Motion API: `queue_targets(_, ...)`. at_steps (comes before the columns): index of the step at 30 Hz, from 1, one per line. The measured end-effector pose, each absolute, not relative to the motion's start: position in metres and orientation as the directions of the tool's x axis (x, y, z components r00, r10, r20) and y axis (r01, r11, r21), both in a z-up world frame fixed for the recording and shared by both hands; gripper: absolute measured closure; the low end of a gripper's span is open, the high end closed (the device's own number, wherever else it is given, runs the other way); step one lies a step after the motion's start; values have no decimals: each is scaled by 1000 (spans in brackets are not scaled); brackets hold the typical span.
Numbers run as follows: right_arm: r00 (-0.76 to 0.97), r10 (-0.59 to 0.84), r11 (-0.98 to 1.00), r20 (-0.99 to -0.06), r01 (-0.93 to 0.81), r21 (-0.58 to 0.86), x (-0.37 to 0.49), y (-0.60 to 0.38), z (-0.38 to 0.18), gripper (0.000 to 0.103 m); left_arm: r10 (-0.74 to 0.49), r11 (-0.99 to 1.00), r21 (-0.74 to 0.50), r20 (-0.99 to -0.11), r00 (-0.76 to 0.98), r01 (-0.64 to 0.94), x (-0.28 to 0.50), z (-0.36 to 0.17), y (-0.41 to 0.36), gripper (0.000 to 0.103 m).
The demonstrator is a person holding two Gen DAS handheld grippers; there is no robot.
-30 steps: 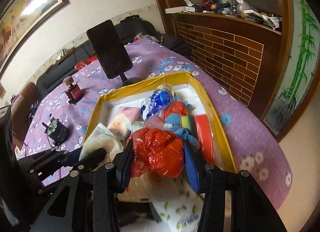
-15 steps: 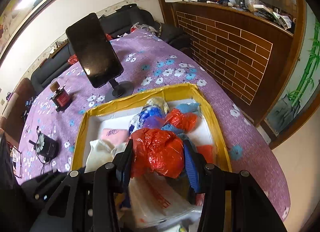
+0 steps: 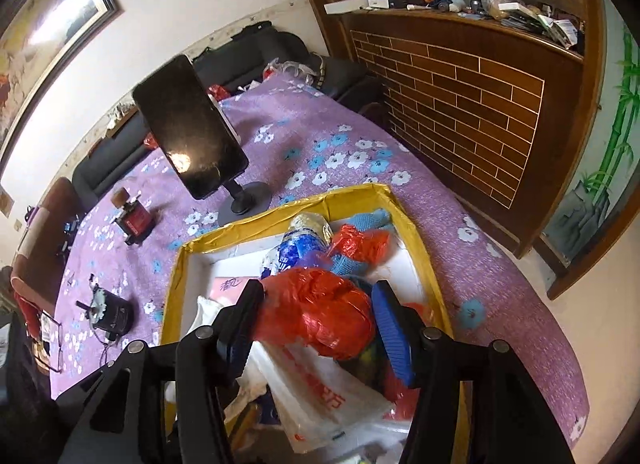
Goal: Organize soft objects
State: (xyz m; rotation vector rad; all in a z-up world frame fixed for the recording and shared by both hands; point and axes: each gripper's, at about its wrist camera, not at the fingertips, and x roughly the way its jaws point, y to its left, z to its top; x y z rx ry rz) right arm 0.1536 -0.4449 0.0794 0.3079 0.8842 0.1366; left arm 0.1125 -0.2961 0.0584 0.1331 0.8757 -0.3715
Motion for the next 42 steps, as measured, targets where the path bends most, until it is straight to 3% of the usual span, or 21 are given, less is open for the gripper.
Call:
queue_targets(3,638,243,949,-730,-2,314,144,-444,86,38,-264,926,-29,-763,590,378,105,61,-299,48)
queue_targets(24,669,244,939,-702,18,344,53,-443,84,38,-239,912,73,-703,669,403,32,66,-305,37)
queue_targets(38,759,180,941,-625,51,334,-55,-427,73,22,-211,917,141,-622,754,373,-48,63,-272,26)
queue_targets(42,802,107,937,-588,116,328,-96,-425,65,12,-170,916,204,-583,794,346,-77,60,-258,7)
